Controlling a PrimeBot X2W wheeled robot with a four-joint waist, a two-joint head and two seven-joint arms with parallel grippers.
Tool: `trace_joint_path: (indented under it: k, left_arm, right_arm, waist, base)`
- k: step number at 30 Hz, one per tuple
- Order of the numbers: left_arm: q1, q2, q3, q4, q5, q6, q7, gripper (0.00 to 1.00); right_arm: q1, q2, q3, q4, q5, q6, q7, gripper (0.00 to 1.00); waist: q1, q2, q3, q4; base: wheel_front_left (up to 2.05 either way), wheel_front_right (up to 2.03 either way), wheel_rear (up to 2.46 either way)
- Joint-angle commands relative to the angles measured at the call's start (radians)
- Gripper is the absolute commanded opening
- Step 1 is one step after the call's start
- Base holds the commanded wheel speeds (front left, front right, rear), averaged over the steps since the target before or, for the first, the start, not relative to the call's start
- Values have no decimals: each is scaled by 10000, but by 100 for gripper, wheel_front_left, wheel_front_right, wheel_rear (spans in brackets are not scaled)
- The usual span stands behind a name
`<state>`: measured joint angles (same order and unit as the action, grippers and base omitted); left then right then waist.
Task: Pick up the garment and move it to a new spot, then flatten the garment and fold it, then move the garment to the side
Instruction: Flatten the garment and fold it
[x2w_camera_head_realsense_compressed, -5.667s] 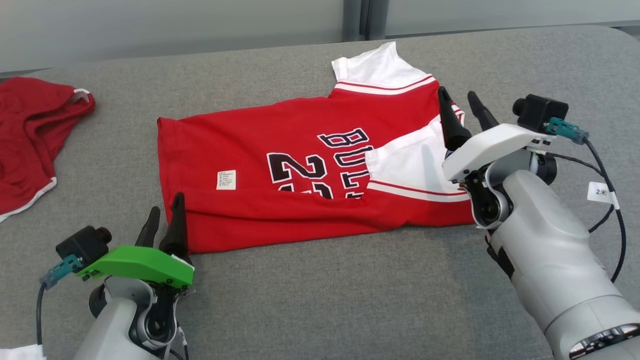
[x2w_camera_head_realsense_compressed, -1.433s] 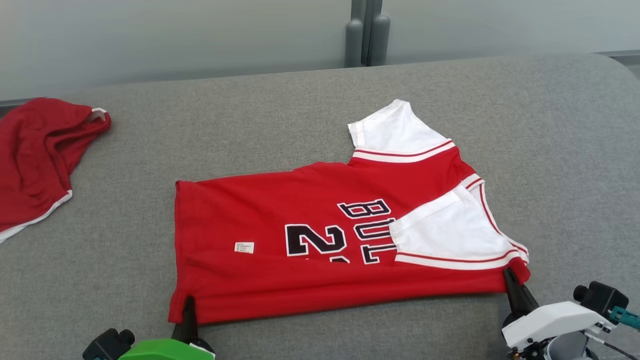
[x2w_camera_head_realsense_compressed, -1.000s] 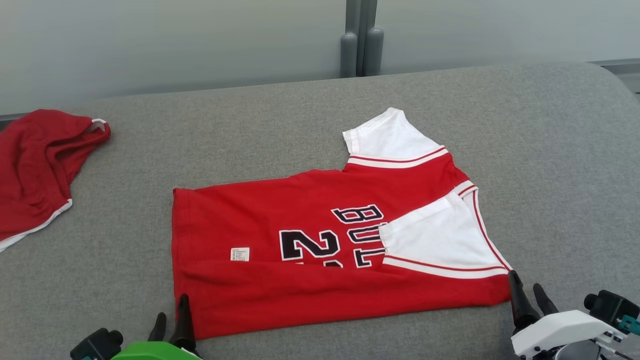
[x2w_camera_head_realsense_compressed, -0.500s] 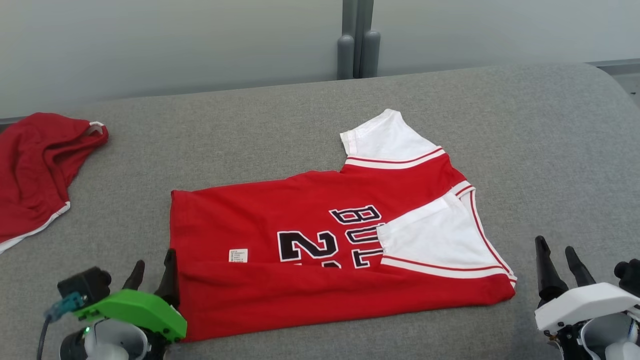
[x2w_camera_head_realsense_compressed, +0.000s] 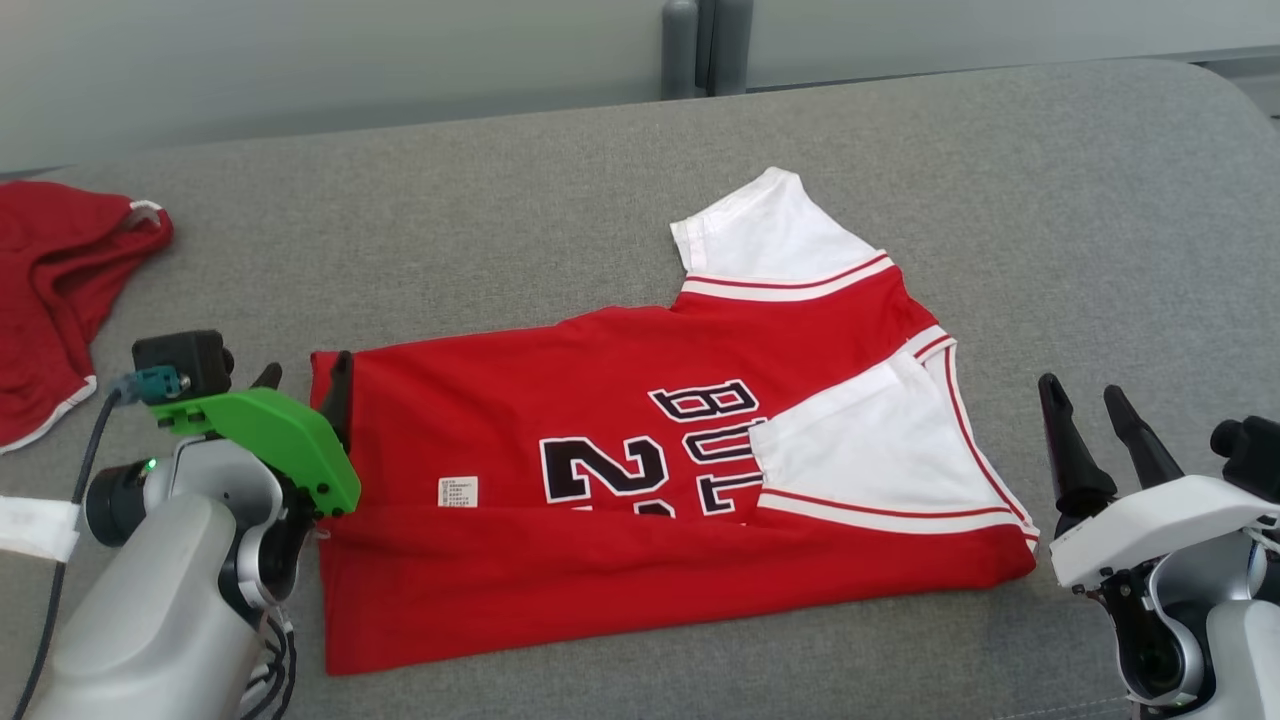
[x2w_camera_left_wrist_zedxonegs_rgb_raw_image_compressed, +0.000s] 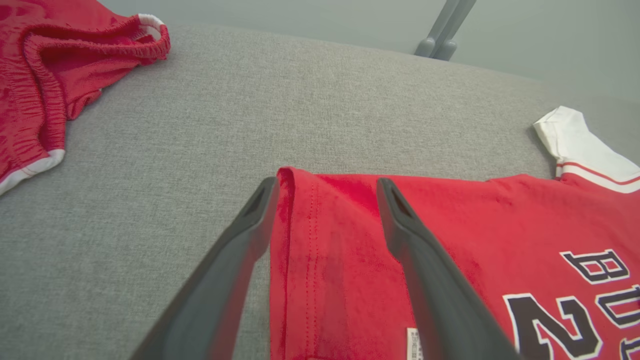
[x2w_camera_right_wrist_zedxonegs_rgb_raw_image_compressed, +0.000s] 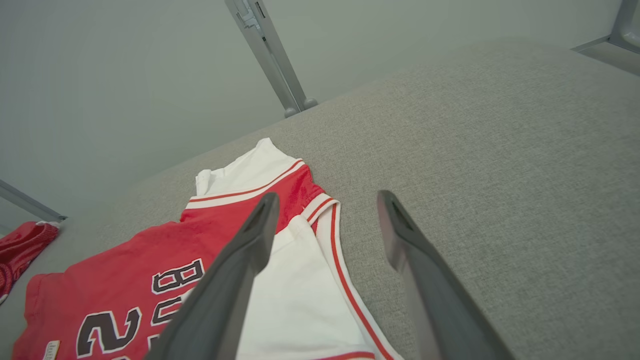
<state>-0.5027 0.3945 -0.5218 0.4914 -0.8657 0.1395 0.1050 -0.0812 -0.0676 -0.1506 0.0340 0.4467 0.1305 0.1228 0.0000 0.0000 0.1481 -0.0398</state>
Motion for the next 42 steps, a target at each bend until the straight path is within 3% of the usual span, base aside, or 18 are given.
trace_joint_path:
  k: [1, 9, 16, 29, 30, 31, 34, 37, 38, 42]
  left_arm:
    - [-442, -36, -56, 299, 143, -80, 55, 100]
    - [-1558, -317, -293, 1979, 346, -350, 196, 100]
    - [-2087, -219, -332, 3061, 409, -659, 24, 100]
    - [-2667, -221, -656, 4039, 575, -1000, 290, 100]
    - [-2701, -225, -708, 4091, 593, -1034, 344, 91]
    - [-2701, -225, -708, 4091, 593, -1034, 344, 91]
    - [-2797, -244, -818, 4235, 657, -1139, 412, 61]
    - [-2872, -256, -893, 4393, 700, -1234, 469, 23]
    - [-2903, -277, -912, 4426, 710, -1250, 467, 0]
    - [-3033, -310, -988, 4408, 738, -1397, 329, 0]
  right_arm:
    - [-179, -53, 88, -133, -3, 3, 63, 100]
    - [-534, -185, 388, -387, 117, 3, 156, 100]
    - [-674, -279, 424, -467, 160, 3, 115, 100]
    - [-777, -268, 443, -477, 213, 3, 46, 100]
    - [-792, -269, 441, -467, 219, 3, 46, 100]
    - [-792, -269, 441, -467, 219, 3, 46, 100]
    - [-843, -274, 460, -445, 225, 3, 44, 100]
    - [-868, -290, 474, -440, 221, 3, 49, 100]
    - [-877, -300, 472, -449, 223, 2, 48, 100]
    - [-936, -348, 415, -528, 187, 3, 62, 100]
  waist:
    - [0, 0, 390, -142]
    - [0, 0, 1028, -362]
    - [0, 0, 1299, -437]
    - [0, 0, 1534, -545]
    - [0, 0, 1549, -553]
    - [0, 0, 1549, -553]
    - [0, 0, 1586, -580]
    - [0, 0, 1607, -601]
    - [0, 0, 1609, -600]
    - [0, 0, 1576, -543]
  base:
    - [0, 0, 0]
    - [0, 0, 0]
    - [0, 0, 0]
    - [0, 0, 0]
    - [0, 0, 0]
    - [0, 0, 0]
    - [0, 0, 0]
    - [0, 0, 0]
    - [0, 0, 0]
    - [0, 0, 0]
